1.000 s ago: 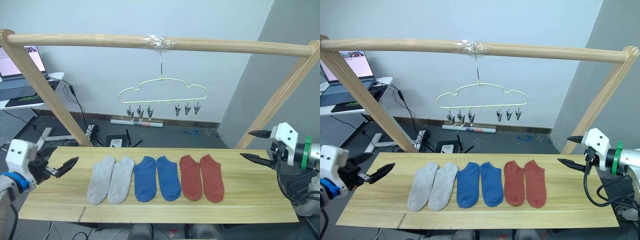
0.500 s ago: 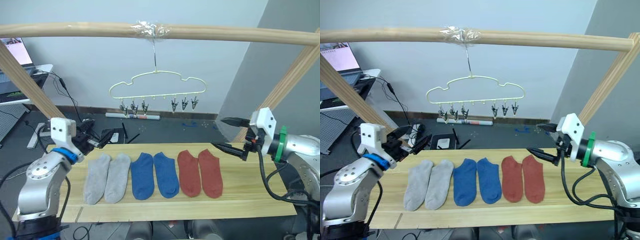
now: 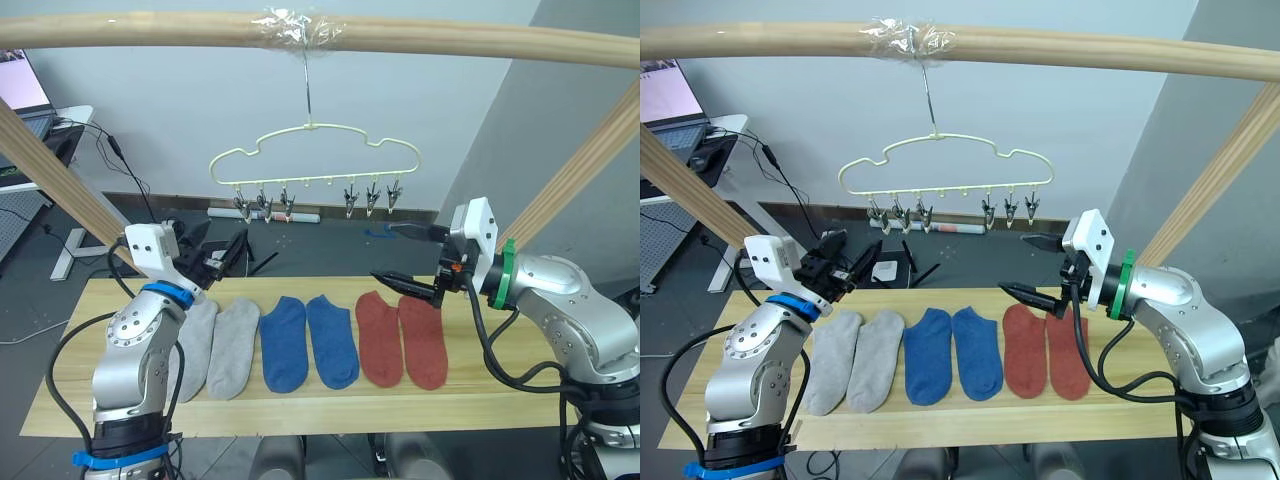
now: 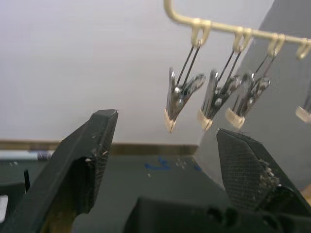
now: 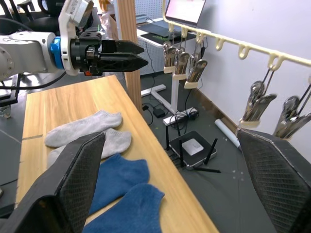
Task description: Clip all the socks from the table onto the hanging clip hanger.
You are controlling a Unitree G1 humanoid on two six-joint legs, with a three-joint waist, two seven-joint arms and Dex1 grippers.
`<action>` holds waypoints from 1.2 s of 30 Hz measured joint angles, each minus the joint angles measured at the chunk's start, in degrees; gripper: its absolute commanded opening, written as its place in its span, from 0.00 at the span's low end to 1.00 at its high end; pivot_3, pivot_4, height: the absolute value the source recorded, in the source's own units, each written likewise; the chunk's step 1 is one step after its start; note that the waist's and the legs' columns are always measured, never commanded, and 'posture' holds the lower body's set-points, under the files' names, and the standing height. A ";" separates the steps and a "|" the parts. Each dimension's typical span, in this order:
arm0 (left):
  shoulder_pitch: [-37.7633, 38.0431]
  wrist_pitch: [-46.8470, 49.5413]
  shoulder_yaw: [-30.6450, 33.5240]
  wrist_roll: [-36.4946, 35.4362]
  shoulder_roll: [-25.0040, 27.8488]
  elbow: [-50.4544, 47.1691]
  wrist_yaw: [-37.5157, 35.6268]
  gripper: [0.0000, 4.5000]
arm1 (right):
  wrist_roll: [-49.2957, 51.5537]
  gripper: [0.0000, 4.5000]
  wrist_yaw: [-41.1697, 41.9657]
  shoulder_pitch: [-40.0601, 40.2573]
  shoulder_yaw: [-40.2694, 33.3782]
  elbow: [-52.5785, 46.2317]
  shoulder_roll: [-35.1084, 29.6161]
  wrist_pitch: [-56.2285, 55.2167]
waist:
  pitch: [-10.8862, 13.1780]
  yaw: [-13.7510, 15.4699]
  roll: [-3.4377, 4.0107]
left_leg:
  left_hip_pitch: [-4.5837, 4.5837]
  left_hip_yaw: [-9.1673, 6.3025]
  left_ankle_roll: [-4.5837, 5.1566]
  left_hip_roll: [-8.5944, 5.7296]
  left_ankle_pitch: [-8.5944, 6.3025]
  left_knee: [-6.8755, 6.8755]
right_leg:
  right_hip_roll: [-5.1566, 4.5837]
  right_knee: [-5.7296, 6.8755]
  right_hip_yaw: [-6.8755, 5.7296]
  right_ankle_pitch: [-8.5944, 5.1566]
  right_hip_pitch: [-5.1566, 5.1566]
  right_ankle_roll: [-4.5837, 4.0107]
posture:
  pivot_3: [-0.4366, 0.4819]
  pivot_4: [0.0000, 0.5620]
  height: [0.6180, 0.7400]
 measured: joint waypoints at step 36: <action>-10.81 -9.59 -2.38 3.45 -5.81 8.95 7.19 0.81 | 2.88 1.00 1.15 -6.26 0.64 1.36 1.47 3.02 | 2.05 -0.02 -0.02 | -1.32 -0.17 0.01 -0.06 -0.01 0.65 | -0.08 0.05 -0.19 0.33 -0.97 -0.07 | 0.44 0.54 0.96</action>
